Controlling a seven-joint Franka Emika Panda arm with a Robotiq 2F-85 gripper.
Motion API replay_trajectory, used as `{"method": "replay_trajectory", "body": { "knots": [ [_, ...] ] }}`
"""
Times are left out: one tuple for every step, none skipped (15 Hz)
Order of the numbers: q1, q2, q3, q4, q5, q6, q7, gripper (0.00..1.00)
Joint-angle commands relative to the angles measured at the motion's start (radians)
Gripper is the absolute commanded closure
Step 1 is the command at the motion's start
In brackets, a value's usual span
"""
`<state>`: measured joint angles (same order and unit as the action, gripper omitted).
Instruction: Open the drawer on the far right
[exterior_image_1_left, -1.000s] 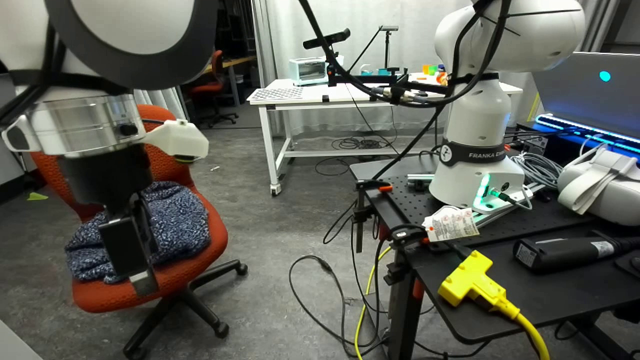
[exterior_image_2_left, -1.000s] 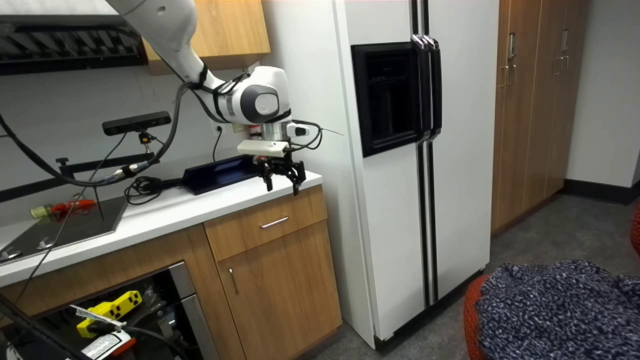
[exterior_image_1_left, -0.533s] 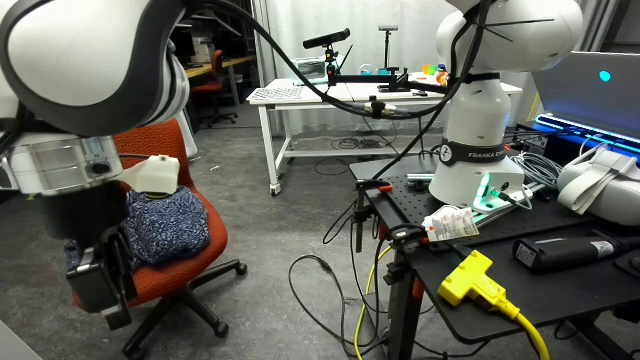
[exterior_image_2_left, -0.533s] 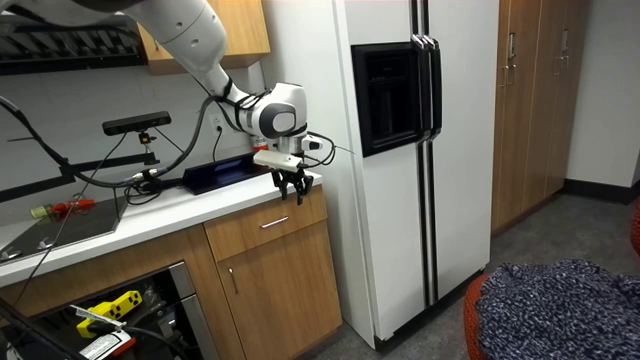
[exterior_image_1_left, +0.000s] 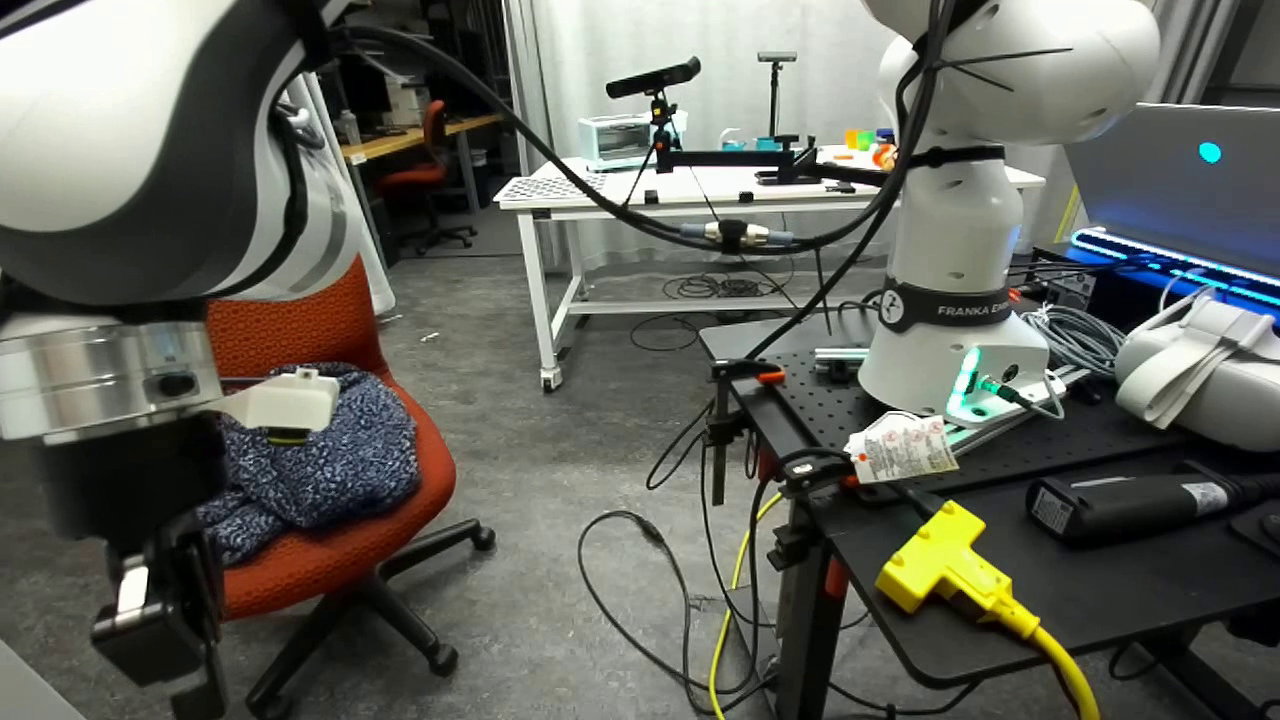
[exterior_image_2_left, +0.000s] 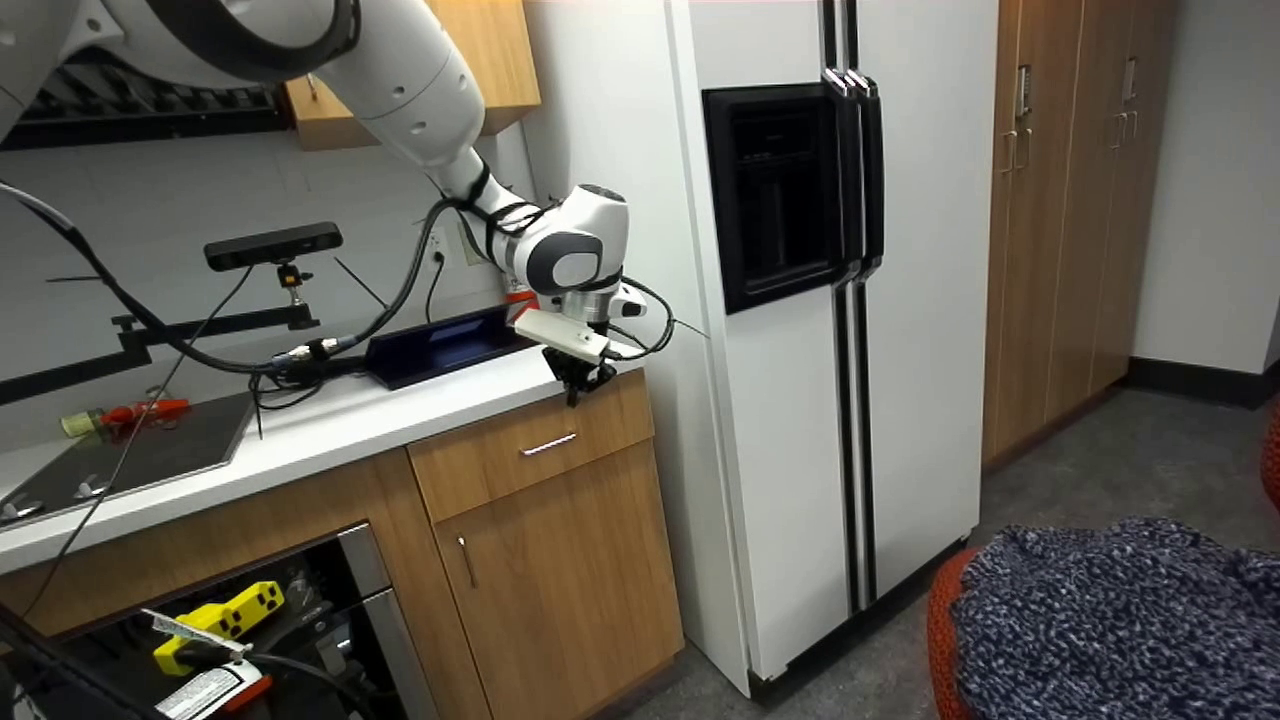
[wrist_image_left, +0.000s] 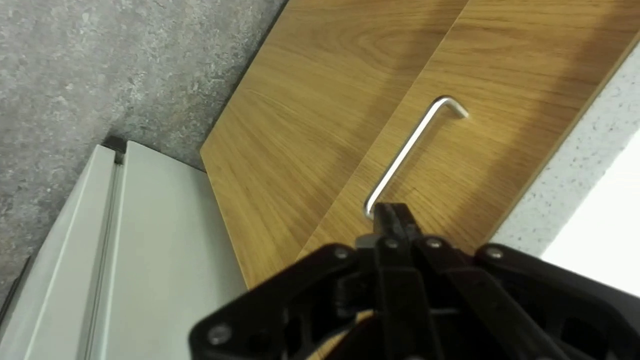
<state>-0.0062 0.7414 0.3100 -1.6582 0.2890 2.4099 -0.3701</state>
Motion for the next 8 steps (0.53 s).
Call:
{"method": "replay_trajectory", "body": {
  "knots": [
    [-0.035,0.049,0.047,0.053,0.032,-0.019,-0.084,1.0],
    [-0.037,0.052,0.051,0.055,0.03,-0.02,-0.091,1.0],
    [-0.036,0.054,0.051,0.058,0.024,-0.021,-0.096,1.0],
    [-0.034,0.056,0.05,0.06,0.019,-0.023,-0.097,1.0],
    [-0.033,0.057,0.05,0.062,0.016,-0.024,-0.1,1.0],
    [-0.031,0.057,0.049,0.064,0.015,-0.026,-0.096,1.0],
    [-0.015,0.039,0.03,0.034,0.004,-0.004,-0.064,0.99],
    [-0.015,0.039,0.031,0.035,0.004,-0.005,-0.065,0.99]
  ]
}}
